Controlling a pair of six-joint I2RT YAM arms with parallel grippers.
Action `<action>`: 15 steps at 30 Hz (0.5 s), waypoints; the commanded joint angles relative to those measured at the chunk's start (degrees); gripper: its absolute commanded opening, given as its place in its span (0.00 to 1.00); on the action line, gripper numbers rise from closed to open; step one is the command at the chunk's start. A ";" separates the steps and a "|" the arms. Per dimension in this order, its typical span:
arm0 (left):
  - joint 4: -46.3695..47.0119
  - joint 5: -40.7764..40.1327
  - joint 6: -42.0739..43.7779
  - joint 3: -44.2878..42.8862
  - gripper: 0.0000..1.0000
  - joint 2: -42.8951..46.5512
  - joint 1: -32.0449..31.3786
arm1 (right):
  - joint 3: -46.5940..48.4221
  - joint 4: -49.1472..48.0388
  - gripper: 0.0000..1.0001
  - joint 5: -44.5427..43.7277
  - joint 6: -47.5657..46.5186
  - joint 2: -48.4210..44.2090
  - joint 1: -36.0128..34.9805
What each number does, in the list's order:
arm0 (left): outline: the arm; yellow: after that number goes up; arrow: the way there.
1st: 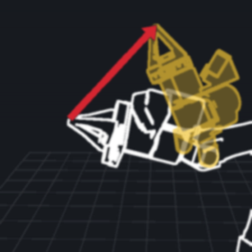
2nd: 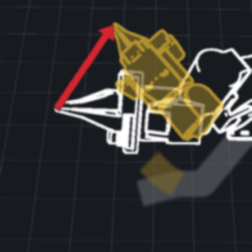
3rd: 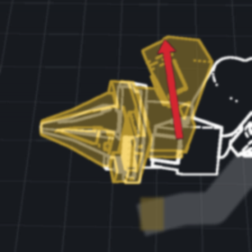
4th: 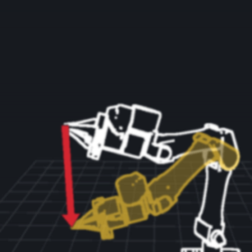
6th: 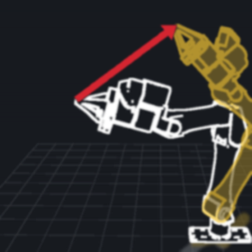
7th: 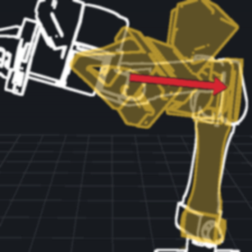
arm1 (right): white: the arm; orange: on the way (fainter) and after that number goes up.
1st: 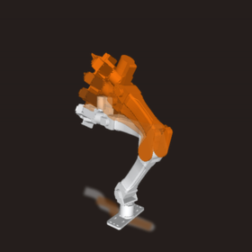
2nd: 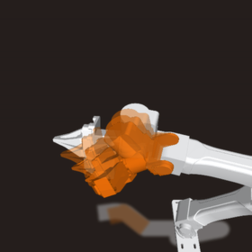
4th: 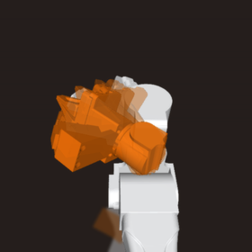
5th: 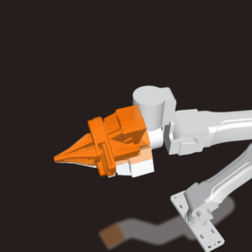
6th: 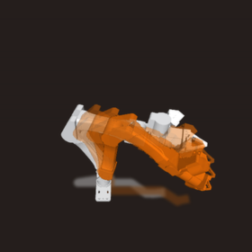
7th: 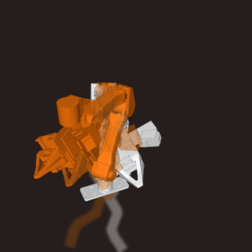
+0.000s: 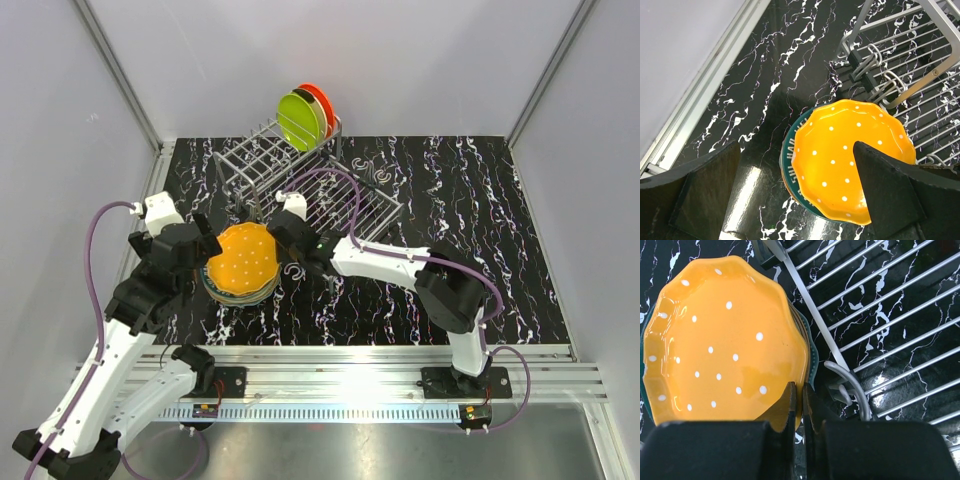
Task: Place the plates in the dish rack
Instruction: Grab a plate with the right arm
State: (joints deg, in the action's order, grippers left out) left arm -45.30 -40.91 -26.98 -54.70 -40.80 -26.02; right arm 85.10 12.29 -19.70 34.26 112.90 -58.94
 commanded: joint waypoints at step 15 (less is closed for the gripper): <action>4.08 3.20 1.76 0.73 0.99 -1.83 0.36 | -0.63 -1.31 0.00 -6.05 -8.42 -15.16 -0.56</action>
State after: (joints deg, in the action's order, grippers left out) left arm -44.27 -39.03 -26.33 -54.39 -42.15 -25.91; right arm 84.53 16.62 -23.05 26.74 104.22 -58.96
